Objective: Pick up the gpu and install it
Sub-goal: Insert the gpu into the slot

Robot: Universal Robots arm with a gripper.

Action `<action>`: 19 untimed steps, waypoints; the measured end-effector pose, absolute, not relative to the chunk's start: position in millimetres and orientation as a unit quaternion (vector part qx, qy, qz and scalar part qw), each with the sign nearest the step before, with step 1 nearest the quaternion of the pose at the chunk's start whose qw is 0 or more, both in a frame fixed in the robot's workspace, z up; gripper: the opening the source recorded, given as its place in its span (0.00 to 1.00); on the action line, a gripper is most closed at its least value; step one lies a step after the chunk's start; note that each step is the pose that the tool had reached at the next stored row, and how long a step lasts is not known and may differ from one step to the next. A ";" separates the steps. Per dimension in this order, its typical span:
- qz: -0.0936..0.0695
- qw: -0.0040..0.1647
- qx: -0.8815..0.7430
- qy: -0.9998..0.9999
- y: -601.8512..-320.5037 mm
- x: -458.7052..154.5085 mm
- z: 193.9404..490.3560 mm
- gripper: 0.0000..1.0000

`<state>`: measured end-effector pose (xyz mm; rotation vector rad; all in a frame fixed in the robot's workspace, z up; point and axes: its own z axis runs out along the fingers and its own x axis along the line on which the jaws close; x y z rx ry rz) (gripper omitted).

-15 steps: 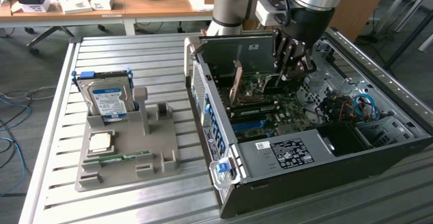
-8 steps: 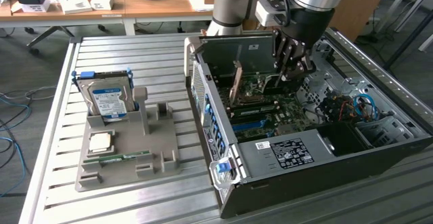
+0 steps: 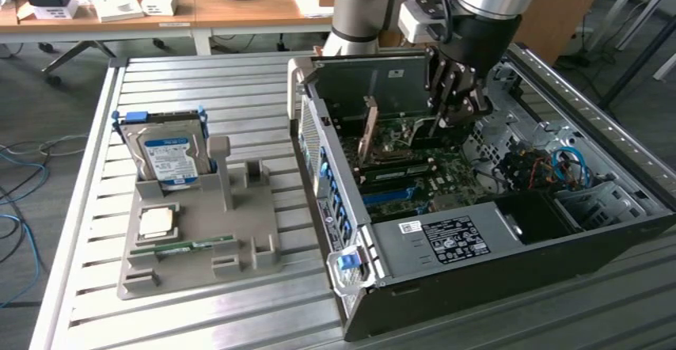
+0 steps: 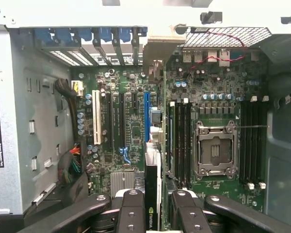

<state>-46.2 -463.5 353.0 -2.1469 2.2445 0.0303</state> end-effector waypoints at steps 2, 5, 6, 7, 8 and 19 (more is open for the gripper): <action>0.010 0.018 -0.691 0.722 -463.5 -46.2 352.9 0.26; 0.010 0.018 -0.691 0.722 -463.5 -46.2 351.5 0.26; 0.010 0.018 -0.691 0.722 -463.6 -46.2 350.6 0.26; 0.010 0.018 -0.691 0.722 -463.6 -46.2 349.7 0.26; 0.010 0.018 -0.691 0.722 -463.6 -46.2 348.4 0.26; 0.010 0.018 -0.691 0.722 -463.6 -46.4 339.1 0.26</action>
